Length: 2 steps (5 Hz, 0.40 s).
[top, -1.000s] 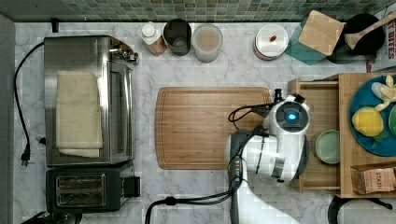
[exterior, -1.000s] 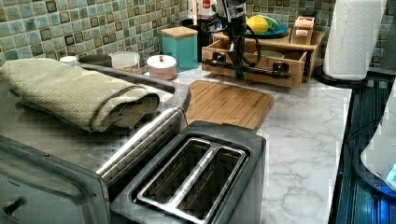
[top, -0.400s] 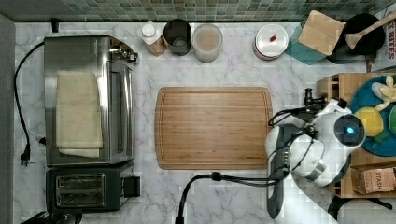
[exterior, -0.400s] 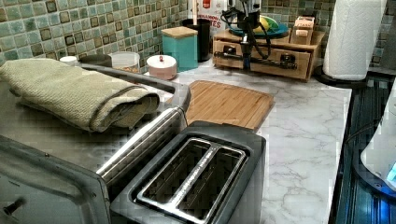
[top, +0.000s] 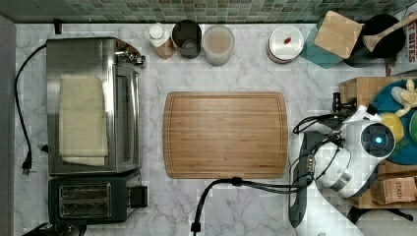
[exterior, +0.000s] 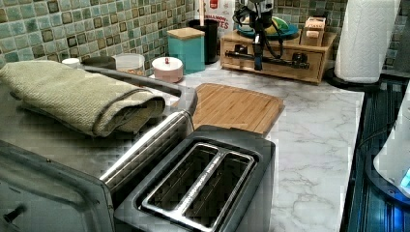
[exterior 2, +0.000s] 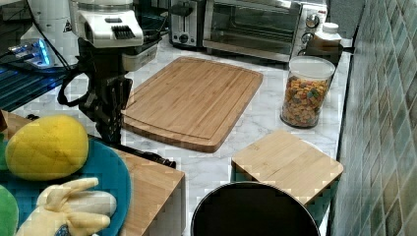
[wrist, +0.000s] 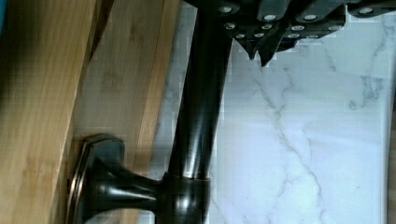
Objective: Close the drawer.
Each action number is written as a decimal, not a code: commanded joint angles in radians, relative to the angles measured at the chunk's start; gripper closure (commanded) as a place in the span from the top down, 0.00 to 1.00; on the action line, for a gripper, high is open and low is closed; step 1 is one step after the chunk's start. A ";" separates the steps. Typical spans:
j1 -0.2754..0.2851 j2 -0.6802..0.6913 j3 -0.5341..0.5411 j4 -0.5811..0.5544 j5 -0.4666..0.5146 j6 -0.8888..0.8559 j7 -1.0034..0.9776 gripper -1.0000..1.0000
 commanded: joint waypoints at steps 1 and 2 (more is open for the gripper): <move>-0.084 -0.009 -0.113 0.148 -0.052 0.146 0.014 0.00; -0.082 -0.009 -0.115 0.148 -0.051 0.146 0.014 0.00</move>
